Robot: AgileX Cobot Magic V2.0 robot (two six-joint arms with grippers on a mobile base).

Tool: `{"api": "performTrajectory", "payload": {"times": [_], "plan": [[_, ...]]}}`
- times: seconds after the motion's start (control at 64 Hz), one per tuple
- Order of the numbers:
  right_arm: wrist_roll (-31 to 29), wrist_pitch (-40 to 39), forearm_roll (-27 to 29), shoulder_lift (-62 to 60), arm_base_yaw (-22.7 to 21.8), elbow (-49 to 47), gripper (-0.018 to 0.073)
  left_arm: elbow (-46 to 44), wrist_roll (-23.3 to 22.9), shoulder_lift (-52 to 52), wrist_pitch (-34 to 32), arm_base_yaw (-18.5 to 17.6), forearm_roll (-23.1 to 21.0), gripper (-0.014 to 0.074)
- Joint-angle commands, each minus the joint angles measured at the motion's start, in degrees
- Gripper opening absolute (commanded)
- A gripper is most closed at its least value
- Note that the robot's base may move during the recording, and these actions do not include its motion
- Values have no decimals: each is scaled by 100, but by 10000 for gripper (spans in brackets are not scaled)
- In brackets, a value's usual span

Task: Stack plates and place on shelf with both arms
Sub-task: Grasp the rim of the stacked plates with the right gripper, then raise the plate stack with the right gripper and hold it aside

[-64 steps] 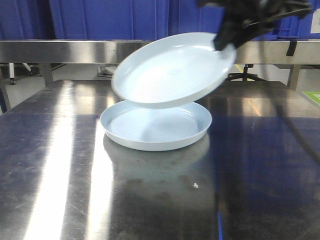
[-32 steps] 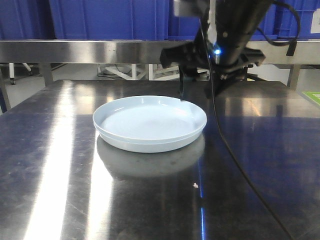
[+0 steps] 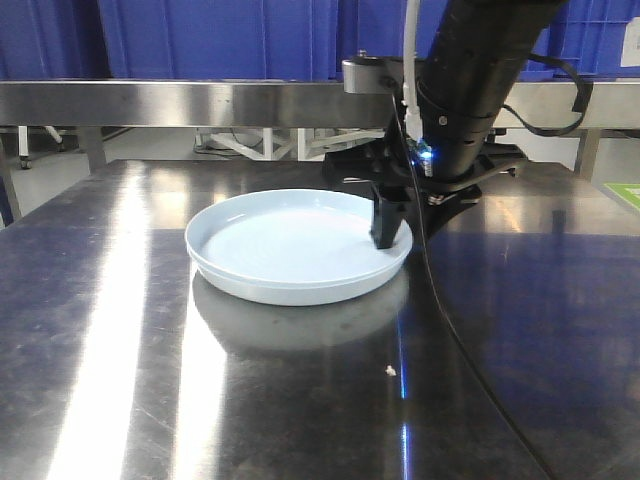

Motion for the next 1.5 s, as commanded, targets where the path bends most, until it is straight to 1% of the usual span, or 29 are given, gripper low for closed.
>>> {"api": "performTrajectory", "payload": {"times": [0.0,0.016,0.047,0.063,0.125,0.188,0.344,0.453,0.563,0.797,0.875,1.016,1.204,1.344,1.485], "plan": [[-21,-312,-137,-274,23,-175,38,-168,-52,-13,-428,10,12,97],[-21,-335,-168,-274,23,-175,34,-168,-52,-13,-428,10,12,97],[-21,-391,-242,-288,23,-175,69,-168,-52,-13,-428,10,12,97],[-21,-413,-278,-296,23,-175,73,-168,-52,-13,-428,10,12,97],[-21,-469,-386,-351,23,-188,52,-168,-52,-13,-428,10,12,97],[-15,-539,-488,-467,23,-188,55,-168,-52,-13,-428,10,12,97],[-15,-793,-505,-982,-35,-188,57,-168,-52,-13,-428,10,12,97],[-15,-1036,-505,-1609,-250,-93,57,-168,-52,-13,-428,10,12,97],[-15,-1292,-505,-2229,-555,196,57,-168,-52,-13,-428,10,12,97],[-15,-1567,-505,-3750,-1542,1344,57,-168,-52,-13,-428,10,12,97],[-15,-1675,-505,-4281,-1777,1819,57,-168,-52,-13,-428,10,12,97],[-15,-1802,-505,-5317,-2079,2744,57,-168,-52,-13,-428,10,12,97],[-15,-1773,-505,-6640,-2407,3870,57,-168,-52,-13,-428,10,12,97],[-15,-1767,-505,-7351,-2692,4470,57,-168,-52,-13,-428,10,12,97],[-15,-1765,-505,-7847,-2921,4771,57,-168,-52,-13,-428,10,12,97]]}}
